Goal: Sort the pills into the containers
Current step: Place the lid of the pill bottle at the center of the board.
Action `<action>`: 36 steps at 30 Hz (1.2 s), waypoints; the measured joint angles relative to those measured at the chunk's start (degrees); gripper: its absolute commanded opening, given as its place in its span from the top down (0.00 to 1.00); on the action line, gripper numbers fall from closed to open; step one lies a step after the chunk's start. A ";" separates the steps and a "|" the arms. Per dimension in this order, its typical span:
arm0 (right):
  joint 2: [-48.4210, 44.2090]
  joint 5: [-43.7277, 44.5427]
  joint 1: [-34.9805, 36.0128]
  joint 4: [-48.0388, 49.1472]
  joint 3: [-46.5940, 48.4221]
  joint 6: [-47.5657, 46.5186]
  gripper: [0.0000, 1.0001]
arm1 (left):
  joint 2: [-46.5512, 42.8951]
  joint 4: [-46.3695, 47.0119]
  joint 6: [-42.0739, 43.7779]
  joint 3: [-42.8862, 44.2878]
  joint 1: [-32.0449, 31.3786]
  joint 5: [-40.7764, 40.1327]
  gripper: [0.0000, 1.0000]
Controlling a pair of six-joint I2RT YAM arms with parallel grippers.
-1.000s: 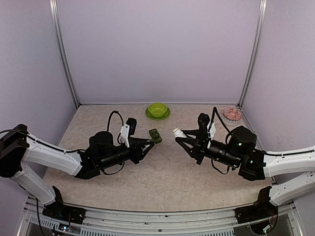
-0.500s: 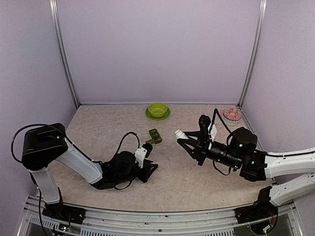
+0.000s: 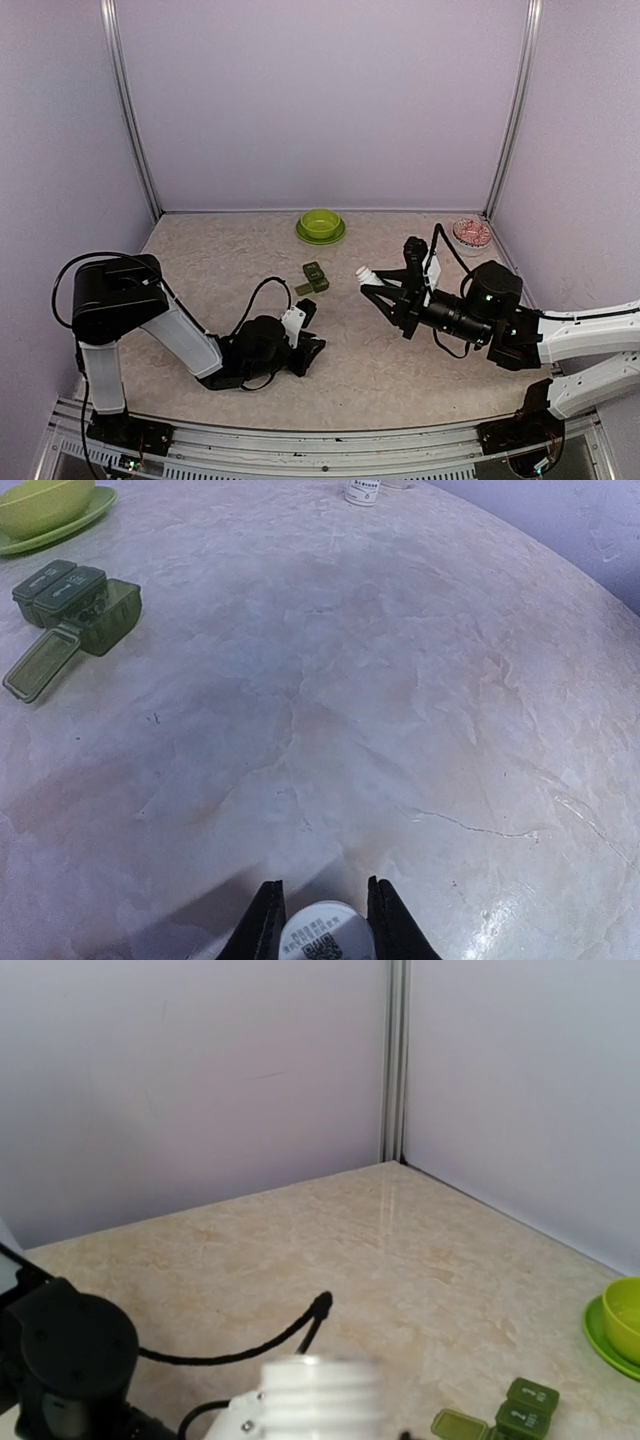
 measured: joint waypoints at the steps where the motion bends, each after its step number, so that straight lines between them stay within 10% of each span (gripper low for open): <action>1: -0.02 0.02 0.00 -0.02 -0.11 0.00 0.89 | 0.20 0.02 -0.02 0.20 0.00 0.00 0.76; 36: 0.81 0.35 -2.05 -0.09 -0.35 0.07 0.88 | -5.66 -1.75 -0.44 1.14 1.55 -1.42 0.29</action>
